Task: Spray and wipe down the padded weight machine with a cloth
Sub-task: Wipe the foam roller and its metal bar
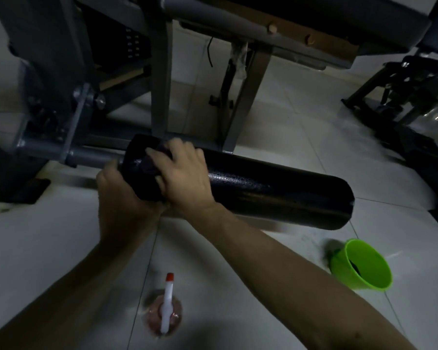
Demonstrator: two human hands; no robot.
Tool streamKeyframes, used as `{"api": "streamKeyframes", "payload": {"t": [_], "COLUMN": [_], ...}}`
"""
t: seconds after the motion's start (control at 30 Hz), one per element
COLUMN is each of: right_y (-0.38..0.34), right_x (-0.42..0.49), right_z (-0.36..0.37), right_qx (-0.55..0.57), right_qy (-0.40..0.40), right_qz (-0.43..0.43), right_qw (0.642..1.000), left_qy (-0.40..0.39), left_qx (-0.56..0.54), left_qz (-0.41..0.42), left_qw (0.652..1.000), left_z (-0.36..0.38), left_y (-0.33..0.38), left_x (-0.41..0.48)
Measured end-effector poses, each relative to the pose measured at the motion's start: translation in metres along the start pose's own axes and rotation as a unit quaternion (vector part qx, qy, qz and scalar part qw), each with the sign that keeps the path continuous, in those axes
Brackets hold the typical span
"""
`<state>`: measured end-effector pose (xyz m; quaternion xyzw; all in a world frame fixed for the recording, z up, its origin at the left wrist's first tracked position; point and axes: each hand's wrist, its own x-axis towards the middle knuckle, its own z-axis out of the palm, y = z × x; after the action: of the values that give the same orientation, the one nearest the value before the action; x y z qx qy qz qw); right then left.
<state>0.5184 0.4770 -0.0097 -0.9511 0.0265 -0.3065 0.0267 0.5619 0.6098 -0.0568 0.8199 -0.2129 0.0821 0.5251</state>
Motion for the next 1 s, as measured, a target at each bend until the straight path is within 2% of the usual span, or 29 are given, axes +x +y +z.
{"api": "streamKeyframes", "payload": {"t": [0.13,0.23,0.33,0.5,0.6,0.67,0.77,0.9,1.0], "right_y": [0.055,0.101,0.092,0.001,-0.031,-0.031,-0.022,-0.023,0.0], "right_x": [-0.037,-0.072,-0.064,0.013,0.036,0.03,0.017,0.023,0.003], "right_z": [-0.029,-0.058,-0.062,-0.015,0.002,-0.004,-0.01,0.004,-0.002], "right_qx": [-0.017,-0.013,-0.004,0.063,0.046,0.036,0.009,-0.002,-0.005], "right_qy": [0.008,0.025,0.023,-0.027,-0.038,-0.06,-0.087,-0.044,-0.013], "right_qz": [-0.012,0.073,0.12,0.021,-0.011,-0.043,-0.106,-0.109,-0.156], "right_qw": [1.0,0.997,0.992,0.997,0.998,0.997,0.99,0.993,0.988], "left_qy": [-0.002,-0.023,-0.02,-0.017,-0.026,-0.044,-0.051,-0.077,-0.097], "left_qx": [-0.042,-0.051,-0.043,-0.038,-0.057,-0.076,-0.116,-0.085,-0.078], "left_qz": [-0.049,-0.059,-0.064,-0.062,-0.033,-0.021,-0.058,-0.018,-0.015], "left_qw": [0.998,0.997,0.997,0.997,0.997,0.996,0.99,0.993,0.992], "left_z": [-0.004,-0.01,-0.013,-0.016,-0.02,-0.021,-0.023,-0.026,-0.031], "left_y": [-0.003,0.0,0.006,0.013,0.008,0.006,0.004,-0.007,-0.009], "left_x": [-0.006,-0.004,-0.002,0.011,0.013,0.012,0.013,0.011,0.009]}}
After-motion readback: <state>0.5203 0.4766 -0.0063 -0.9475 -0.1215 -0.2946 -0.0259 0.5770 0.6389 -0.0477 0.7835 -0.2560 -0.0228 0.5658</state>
